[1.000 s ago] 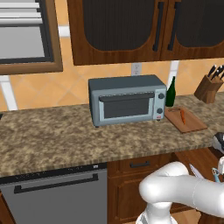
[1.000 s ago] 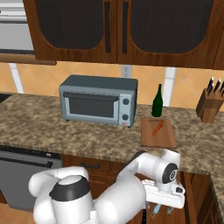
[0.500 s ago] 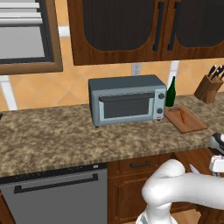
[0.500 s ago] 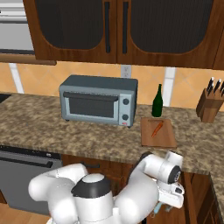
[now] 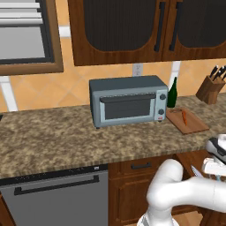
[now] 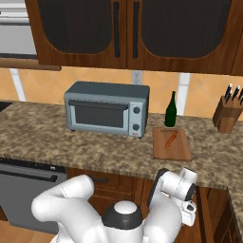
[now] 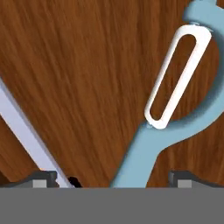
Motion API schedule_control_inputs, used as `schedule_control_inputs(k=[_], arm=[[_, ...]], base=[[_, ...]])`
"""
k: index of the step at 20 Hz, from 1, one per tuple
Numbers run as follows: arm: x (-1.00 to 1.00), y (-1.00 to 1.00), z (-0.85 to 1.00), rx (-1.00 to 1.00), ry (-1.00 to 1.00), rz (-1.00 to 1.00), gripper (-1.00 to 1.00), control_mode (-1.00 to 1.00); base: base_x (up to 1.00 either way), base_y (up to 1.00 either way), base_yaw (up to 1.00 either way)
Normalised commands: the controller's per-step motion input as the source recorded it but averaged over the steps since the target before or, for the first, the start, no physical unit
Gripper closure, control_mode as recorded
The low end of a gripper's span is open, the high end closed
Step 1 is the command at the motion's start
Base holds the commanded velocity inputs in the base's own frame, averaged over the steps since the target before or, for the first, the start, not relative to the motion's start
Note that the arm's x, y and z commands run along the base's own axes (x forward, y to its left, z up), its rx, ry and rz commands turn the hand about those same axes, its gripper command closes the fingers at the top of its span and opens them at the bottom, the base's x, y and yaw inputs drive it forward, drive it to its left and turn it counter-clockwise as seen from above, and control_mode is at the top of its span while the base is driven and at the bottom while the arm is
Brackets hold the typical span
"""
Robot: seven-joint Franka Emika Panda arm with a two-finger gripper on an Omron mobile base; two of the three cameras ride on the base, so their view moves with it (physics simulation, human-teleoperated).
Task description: Place the appropriate cutting tool for cutting the carrot skin on the cutting board.
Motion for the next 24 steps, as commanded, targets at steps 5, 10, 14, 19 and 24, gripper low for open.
schedule_control_inputs(k=[5,10,14,19,24], arm=[[0.05,-0.01,-0.44,0.00,0.00,-0.05,-1.00,-1.00],[-0.12,0.06,-0.46,0.00,0.00,-0.03,1.00,-1.00],[-0.03,0.01,-0.20,0.00,0.01,-0.02,1.00,-1.00],[-0.47,0.00,0.57,0.00,-0.01,-0.01,1.00,-1.00],[-0.82,0.00,1.00,0.00,-0.02,-0.01,1.00,-1.00]], base=[[0.00,0.00,0.00],[0.00,0.00,0.00],[0.00,0.00,0.00],[0.00,0.00,0.00],[0.00,0.00,0.00]])
